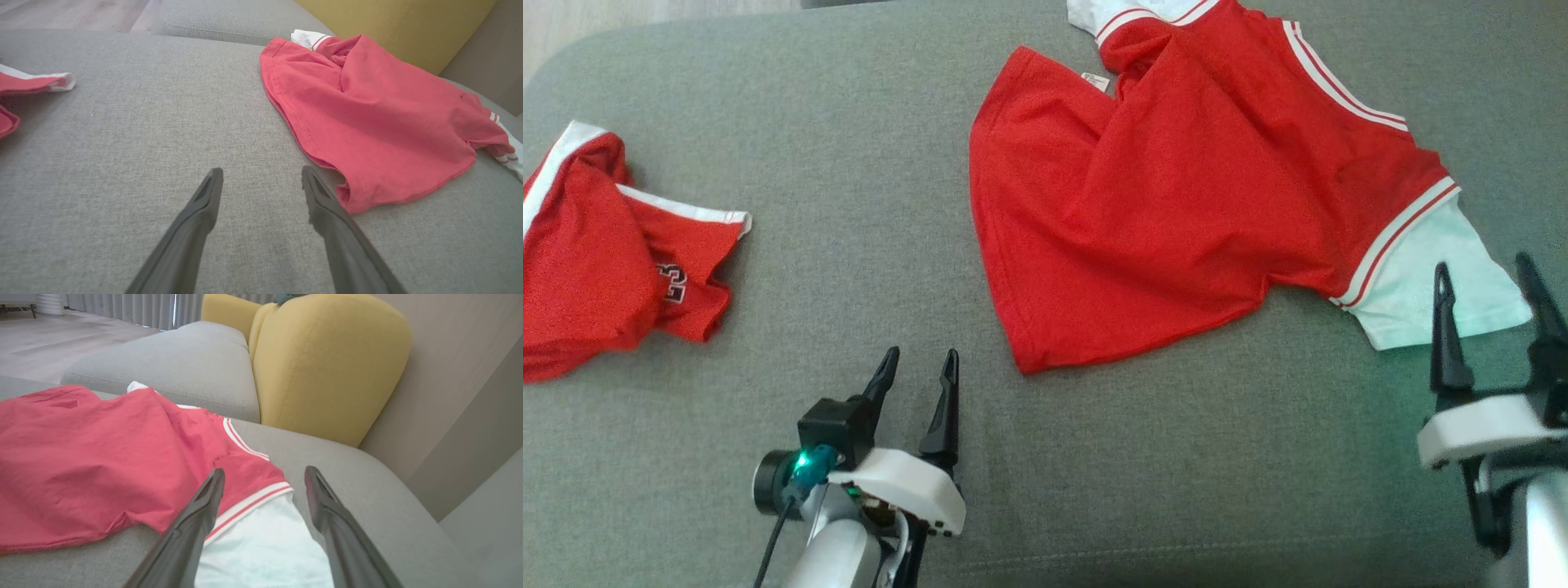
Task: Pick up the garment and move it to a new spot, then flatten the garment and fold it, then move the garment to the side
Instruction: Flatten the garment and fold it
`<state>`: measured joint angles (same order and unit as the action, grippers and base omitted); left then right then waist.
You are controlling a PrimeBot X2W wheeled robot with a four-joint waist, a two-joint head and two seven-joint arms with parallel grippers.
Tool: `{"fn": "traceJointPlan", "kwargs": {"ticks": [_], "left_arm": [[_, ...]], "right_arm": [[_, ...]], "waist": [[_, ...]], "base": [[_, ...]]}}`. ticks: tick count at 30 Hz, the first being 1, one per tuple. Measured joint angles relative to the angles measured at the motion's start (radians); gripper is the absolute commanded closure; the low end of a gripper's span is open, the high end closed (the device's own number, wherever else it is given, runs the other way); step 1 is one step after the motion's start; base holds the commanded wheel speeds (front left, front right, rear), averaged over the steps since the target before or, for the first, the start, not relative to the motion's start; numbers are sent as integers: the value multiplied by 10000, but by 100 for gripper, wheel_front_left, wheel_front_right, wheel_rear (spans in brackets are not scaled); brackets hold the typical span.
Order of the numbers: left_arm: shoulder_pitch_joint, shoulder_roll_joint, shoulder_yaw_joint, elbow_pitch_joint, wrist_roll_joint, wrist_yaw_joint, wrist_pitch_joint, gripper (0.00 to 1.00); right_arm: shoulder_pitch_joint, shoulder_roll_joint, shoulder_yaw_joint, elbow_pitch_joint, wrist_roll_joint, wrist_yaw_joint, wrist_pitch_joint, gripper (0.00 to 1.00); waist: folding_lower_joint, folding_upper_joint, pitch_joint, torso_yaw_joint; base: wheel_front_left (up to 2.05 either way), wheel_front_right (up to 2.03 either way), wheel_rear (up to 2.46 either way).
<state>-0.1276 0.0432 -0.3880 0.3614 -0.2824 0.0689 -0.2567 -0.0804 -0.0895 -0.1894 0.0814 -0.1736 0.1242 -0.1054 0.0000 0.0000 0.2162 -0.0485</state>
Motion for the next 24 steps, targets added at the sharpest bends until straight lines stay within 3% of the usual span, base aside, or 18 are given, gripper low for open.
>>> {"fn": "traceJointPlan", "kwargs": {"ticks": [7, 15, 24], "left_arm": [[-5, 0, 59, 77, 100, -79, 0, 0], [-353, 2, -594, 571, -445, -765, 0, 0], [-1011, 0, -849, 1271, -1057, -953, -4, 0]], "right_arm": [[68, 347, 6, 673, 619, 0, -428, 0], [-584, 437, 502, 1352, 805, 0, -807, 0], [-1245, 437, 698, 1509, 963, 0, -993, 0]], "waist": [[0, 0, 41, -85], [0, 0, 217, -334], [0, 0, 596, -902]], "base": [[0, 0, 0], [0, 0, 0], [0, 0, 0]]}}
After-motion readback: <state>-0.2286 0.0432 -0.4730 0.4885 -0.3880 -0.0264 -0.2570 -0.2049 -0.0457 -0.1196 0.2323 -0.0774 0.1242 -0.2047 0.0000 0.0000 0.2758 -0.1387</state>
